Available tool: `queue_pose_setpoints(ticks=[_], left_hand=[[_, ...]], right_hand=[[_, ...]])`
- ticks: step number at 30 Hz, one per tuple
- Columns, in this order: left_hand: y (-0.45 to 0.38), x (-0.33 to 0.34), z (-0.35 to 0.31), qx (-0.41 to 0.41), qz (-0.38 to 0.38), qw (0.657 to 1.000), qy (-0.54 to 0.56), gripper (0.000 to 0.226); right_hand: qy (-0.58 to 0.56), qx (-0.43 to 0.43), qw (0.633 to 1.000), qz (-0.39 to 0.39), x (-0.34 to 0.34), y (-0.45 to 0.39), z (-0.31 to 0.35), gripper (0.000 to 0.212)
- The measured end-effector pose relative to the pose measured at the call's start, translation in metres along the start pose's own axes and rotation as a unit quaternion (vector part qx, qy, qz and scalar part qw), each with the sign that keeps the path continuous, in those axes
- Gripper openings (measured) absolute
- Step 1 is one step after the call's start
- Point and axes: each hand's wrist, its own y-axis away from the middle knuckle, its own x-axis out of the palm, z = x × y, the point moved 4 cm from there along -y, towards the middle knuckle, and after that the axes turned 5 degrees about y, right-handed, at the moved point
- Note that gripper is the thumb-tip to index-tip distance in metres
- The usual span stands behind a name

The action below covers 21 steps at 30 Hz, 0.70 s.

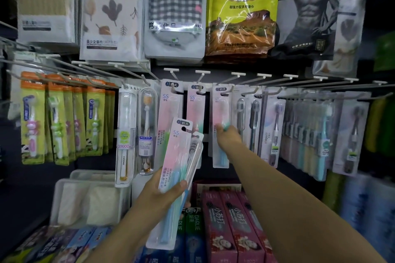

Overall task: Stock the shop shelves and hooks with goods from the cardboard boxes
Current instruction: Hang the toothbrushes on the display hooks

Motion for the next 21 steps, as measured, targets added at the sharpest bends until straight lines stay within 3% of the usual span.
queue_pose_setpoints(ticks=[2, 6, 8, 11, 13, 15, 21], left_hand=[[0.000, 0.001, 0.003, -0.012, -0.004, 1.000, -0.006, 0.027], [0.005, 0.007, 0.002, -0.008, -0.011, 1.000, 0.015, 0.026], [0.009, 0.014, 0.001, -0.023, -0.004, 1.000, 0.013, 0.028], [0.008, 0.015, 0.010, -0.044, -0.009, 0.999, 0.016, 0.026], [0.006, 0.018, 0.012, -0.045, -0.014, 0.999, 0.013, 0.029], [0.004, 0.022, 0.016, -0.046, -0.029, 0.999, 0.000, 0.030], [0.009, 0.038, 0.017, -0.039, -0.013, 0.998, -0.040, 0.030]], right_hand=[[0.031, 0.040, 0.998, 0.031, 0.004, 0.002, -0.009, 0.062], [0.080, 0.075, 0.985, 0.131, 0.023, 0.014, -0.053, 0.055], [0.059, 0.030, 0.990, 0.120, 0.025, 0.027, -0.062, 0.038], [-0.026, -0.051, 0.998, 0.036, 0.007, 0.065, -0.061, 0.014], [-0.040, -0.101, 0.994, 0.020, -0.002, 0.090, -0.054, 0.020], [-0.041, -0.131, 0.989, 0.061, 0.001, 0.107, -0.046, 0.022], [-0.046, -0.120, 0.985, 0.114, 0.014, 0.123, -0.046, 0.028]])
